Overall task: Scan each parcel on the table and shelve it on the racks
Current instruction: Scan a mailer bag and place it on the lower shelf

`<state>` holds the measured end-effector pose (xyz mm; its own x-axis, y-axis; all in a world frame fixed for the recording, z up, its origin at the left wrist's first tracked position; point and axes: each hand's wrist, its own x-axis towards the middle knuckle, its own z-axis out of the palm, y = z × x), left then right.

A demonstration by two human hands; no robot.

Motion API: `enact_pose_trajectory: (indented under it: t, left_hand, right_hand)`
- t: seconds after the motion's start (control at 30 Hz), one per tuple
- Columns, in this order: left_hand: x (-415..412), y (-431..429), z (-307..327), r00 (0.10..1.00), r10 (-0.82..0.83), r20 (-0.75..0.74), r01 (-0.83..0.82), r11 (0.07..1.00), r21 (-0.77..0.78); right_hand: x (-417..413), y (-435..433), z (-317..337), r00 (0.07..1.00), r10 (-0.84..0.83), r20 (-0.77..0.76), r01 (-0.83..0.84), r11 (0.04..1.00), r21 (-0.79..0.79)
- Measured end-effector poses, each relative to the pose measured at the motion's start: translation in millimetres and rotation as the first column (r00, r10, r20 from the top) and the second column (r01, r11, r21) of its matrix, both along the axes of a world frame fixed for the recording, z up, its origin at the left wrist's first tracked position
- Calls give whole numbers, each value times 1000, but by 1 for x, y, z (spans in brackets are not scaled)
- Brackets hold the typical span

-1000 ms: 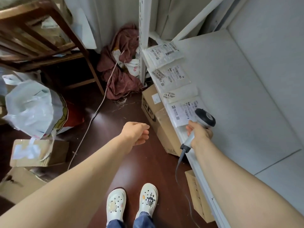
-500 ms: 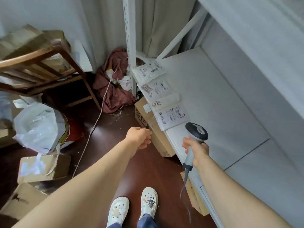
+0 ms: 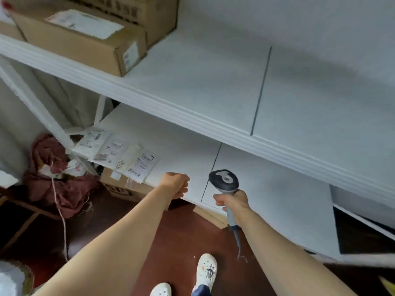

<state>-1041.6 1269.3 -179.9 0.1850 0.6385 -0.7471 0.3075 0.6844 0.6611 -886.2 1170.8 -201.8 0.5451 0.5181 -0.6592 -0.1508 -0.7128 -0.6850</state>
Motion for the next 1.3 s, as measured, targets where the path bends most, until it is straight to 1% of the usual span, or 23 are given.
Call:
enact_pose_trajectory:
  t: [0.13,0.23,0.37,0.43,0.53,0.63,0.77,0.9,0.97,1.13,1.3]
  left_hand:
    - [63,-40,22,975,-221,-15,221,974,39]
    - [115,-83,41,919,-393,-25,394,916,80]
    - [181,-157,60,796,-603,-38,604,791,102]
    - [214,-200,67,729,-684,-36,683,723,105]
    - [266,-276,74,620,-783,-54,780,607,154]
    - [314,-365,82,530,-847,-46,842,518,152]
    - [375,-486,80,439,-898,-15,890,432,145]
    - [423,-592,81,326,-945,17,937,326,125]
    - [447,-633,84,270,-963,12,954,269,134]
    - [512,-706,86,169,-984,-48,975,160,157]
    - [587,-758,80,89,-994,-68,984,77,159]
  right_hand:
    - [36,-76,23,986,-162,-25,163,986,26]
    - [70,-142,35,952,-305,-4,305,951,45]
    - [110,-241,46,852,-523,13,520,849,94]
    - [128,-294,54,795,-606,16,600,791,119]
    - [157,-381,61,698,-715,25,705,694,148]
    - [186,-476,61,577,-817,-9,804,566,182]
    - [220,-602,62,376,-919,-114,912,346,220]
    - [251,-707,71,170,-968,-183,960,120,254]
    - [268,-749,76,94,-974,-204,960,35,278]
    - [313,-823,76,-34,-971,-235,949,-105,298]
    - [376,-867,71,-125,-963,-237,933,-195,303]
